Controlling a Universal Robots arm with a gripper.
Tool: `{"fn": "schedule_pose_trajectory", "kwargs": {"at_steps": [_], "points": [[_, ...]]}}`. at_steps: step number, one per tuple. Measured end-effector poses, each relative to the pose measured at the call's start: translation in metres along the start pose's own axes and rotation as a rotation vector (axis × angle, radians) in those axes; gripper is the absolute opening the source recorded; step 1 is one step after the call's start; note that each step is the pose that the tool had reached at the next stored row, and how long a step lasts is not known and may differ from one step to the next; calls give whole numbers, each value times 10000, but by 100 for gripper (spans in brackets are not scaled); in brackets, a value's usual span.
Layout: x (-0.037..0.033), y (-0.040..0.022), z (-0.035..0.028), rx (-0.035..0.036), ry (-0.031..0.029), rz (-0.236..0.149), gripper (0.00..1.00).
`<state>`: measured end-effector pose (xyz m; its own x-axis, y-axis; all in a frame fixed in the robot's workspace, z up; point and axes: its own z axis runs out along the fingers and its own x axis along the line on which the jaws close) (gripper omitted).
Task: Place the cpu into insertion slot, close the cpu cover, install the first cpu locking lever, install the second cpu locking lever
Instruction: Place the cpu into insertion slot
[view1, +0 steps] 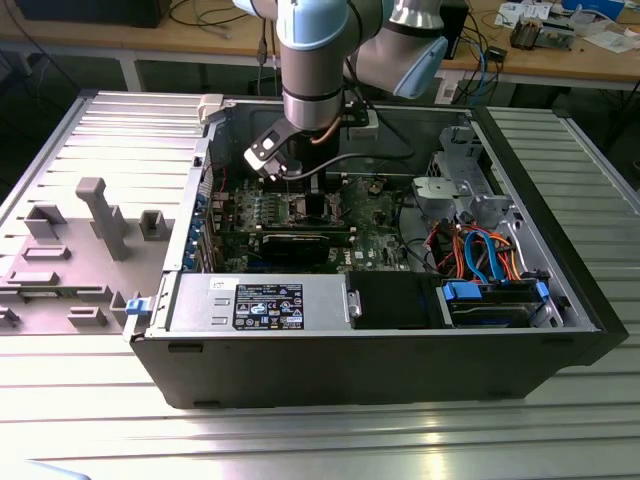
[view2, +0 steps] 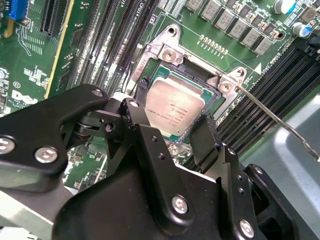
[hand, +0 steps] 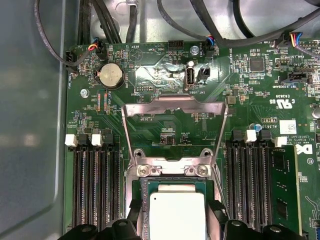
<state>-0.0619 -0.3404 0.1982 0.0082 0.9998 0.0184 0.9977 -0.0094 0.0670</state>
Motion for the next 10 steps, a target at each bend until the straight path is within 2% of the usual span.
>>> {"fn": "schedule_pose_trajectory", "kwargs": {"at_steps": [10], "points": [[1,2,9,-1,0,1,61]]}}
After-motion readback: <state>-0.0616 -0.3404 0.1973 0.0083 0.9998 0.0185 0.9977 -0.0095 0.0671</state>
